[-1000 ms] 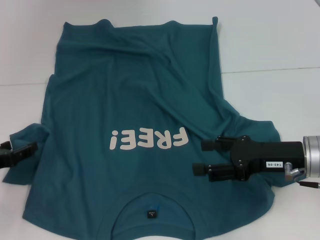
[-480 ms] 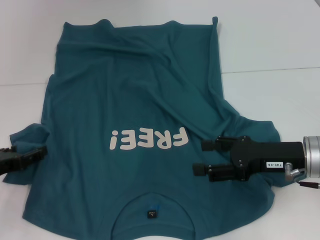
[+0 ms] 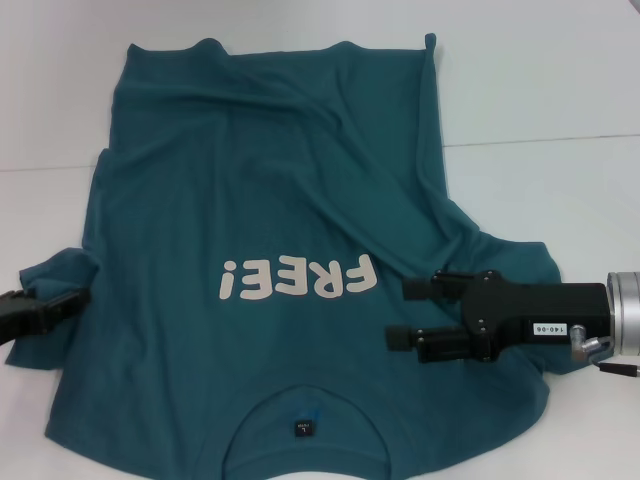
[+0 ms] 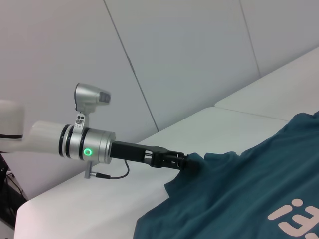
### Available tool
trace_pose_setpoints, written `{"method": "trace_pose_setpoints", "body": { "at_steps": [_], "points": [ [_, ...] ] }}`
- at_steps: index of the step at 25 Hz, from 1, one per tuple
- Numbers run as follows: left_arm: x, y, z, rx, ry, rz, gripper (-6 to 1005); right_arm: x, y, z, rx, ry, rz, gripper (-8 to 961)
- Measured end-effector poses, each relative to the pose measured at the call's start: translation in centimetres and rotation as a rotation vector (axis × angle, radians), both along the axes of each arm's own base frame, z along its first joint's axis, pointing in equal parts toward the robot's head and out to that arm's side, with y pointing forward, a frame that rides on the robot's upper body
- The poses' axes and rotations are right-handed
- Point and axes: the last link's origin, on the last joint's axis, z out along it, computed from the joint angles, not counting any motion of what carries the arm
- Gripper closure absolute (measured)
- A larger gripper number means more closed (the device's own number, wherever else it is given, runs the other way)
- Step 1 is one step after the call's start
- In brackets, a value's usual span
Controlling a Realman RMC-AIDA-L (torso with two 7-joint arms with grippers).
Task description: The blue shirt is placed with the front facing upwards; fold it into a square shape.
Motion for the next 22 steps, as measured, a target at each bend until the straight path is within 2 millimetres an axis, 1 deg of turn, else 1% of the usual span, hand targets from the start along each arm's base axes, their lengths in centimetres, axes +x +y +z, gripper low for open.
{"method": "trace_pose_setpoints", "body": {
  "at_steps": [4, 9, 12, 17, 22],
  "points": [
    [-0.14, 0.10, -0.02, 0.008, 0.007, 0.013, 235, 0.00, -0.03, -0.04, -0.002, 0.003, -0.001, 26],
    [-0.06, 0.18, -0.02, 0.007, 0.008, 0.011, 466, 0.02, -0.08, -0.12, -0.005, 0.005, -0.004, 26],
    [-0.03, 0.22, -0.02, 0.007, 0.009, 0.010, 708, 0.02, -0.08, -0.12, -0.005, 0.005, -0.004, 26],
    [-0.06, 0.23, -0.01, 0.008, 0.010, 0.012, 907, 0.04, -0.06, -0.12, -0.002, 0.006, -0.006, 26],
    [-0.23, 0.30, 0.53, 0.023, 0.029, 0.013, 948, -0.05, -0.04, -0.16, 0.002, 0.024, -0.012, 25]
  ]
}}
